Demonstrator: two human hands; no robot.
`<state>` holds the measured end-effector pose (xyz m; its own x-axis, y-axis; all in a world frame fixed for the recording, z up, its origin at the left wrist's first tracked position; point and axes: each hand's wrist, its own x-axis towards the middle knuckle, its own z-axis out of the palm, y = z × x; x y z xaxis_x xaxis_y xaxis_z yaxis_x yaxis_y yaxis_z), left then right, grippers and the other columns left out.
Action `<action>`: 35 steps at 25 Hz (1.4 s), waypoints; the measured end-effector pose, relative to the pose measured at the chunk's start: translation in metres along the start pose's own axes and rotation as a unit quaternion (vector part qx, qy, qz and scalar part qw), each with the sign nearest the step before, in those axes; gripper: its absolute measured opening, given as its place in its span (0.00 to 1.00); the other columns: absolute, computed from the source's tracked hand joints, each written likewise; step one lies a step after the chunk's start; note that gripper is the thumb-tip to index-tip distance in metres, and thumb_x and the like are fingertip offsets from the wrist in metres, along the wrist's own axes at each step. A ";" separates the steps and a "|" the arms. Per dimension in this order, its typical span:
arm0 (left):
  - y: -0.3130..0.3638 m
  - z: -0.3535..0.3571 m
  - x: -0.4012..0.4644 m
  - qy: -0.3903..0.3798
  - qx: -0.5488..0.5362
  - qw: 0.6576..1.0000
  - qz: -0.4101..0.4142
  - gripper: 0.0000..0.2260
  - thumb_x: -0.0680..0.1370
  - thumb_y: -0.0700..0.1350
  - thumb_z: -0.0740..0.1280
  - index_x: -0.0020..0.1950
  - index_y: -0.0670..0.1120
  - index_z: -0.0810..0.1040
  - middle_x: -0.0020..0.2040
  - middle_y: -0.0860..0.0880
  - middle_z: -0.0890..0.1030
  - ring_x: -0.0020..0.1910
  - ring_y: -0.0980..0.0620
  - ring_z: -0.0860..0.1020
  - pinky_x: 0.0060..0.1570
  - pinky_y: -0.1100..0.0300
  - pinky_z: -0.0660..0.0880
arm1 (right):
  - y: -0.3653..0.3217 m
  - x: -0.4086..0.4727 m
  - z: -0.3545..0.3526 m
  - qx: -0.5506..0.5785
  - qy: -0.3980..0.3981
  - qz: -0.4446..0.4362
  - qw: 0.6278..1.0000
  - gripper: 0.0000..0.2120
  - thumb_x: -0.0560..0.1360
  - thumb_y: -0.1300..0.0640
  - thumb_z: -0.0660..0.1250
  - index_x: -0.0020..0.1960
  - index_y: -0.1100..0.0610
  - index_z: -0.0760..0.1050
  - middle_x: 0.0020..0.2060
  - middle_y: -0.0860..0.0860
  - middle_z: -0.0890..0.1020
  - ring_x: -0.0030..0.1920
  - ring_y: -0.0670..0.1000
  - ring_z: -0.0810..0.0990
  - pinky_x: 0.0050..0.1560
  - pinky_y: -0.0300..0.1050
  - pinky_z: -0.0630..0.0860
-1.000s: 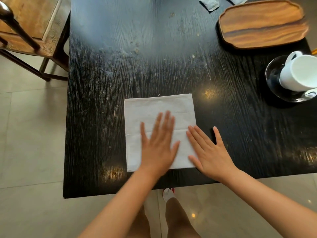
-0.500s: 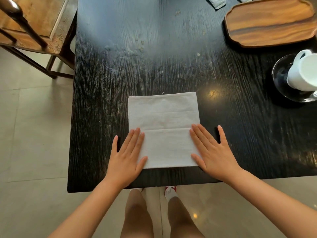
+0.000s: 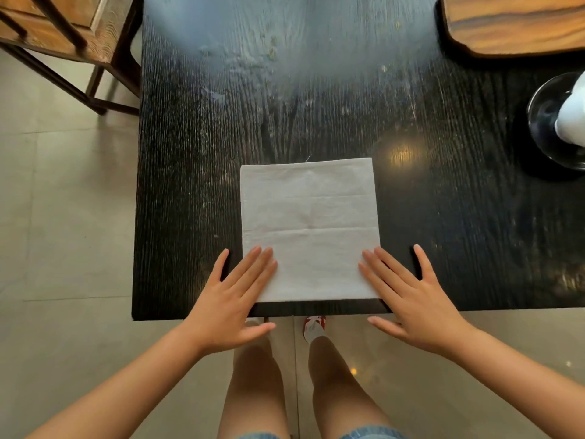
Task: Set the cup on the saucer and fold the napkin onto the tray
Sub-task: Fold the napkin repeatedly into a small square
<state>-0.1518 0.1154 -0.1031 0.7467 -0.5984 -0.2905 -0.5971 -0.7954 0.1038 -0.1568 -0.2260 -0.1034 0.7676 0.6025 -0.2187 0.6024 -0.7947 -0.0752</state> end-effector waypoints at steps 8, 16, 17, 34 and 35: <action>-0.004 0.005 -0.022 0.160 -0.053 0.982 0.085 0.16 0.78 0.43 0.62 0.65 0.44 0.74 0.67 0.47 0.73 0.68 0.47 0.70 0.67 0.43 0.62 | -0.004 -0.013 0.004 0.027 0.193 -0.062 0.979 0.14 0.72 0.59 0.68 0.57 0.56 0.79 0.60 0.55 0.79 0.64 0.55 0.75 0.64 0.67 0.62; -0.006 -0.022 -0.017 0.249 -0.325 0.908 -0.086 0.09 0.76 0.45 0.63 0.52 0.43 0.80 0.49 0.49 0.82 0.52 0.58 0.78 0.64 0.59 0.70 | -0.007 0.009 -0.041 0.234 0.269 0.099 0.929 0.12 0.75 0.56 0.62 0.41 0.59 0.82 0.39 0.50 0.84 0.45 0.46 0.79 0.67 0.61 0.60; -0.004 -0.029 -0.015 0.271 -0.353 0.887 -0.124 0.10 0.76 0.46 0.64 0.51 0.42 0.80 0.47 0.50 0.82 0.49 0.59 0.78 0.60 0.62 0.72 | -0.008 0.013 -0.049 0.265 0.280 0.130 0.914 0.11 0.75 0.55 0.63 0.41 0.59 0.81 0.38 0.50 0.83 0.44 0.45 0.78 0.67 0.60 0.61; -0.019 -0.029 0.079 0.306 -0.329 0.795 -0.407 0.15 0.75 0.53 0.58 0.38 0.46 0.76 0.32 0.54 0.73 0.34 0.51 0.71 0.45 0.51 0.69 | 0.009 0.123 -0.043 0.326 0.221 0.400 0.828 0.06 0.76 0.55 0.62 0.42 0.55 0.73 0.35 0.47 0.76 0.36 0.49 0.75 0.40 0.50 0.75; -0.020 -0.028 0.080 0.301 -0.312 0.801 -0.413 0.14 0.75 0.53 0.59 0.37 0.46 0.75 0.31 0.53 0.73 0.34 0.51 0.71 0.46 0.54 0.65 | 0.007 0.124 -0.041 0.307 0.225 0.402 0.832 0.06 0.76 0.55 0.62 0.42 0.55 0.72 0.35 0.47 0.75 0.35 0.49 0.75 0.40 0.50 0.74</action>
<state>-0.0719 0.0811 -0.1021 0.9294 0.3688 -0.0131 0.2964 -0.7247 0.6221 -0.0480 -0.1539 -0.0913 0.9561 -0.2865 -0.0620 -0.2659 -0.7588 -0.5945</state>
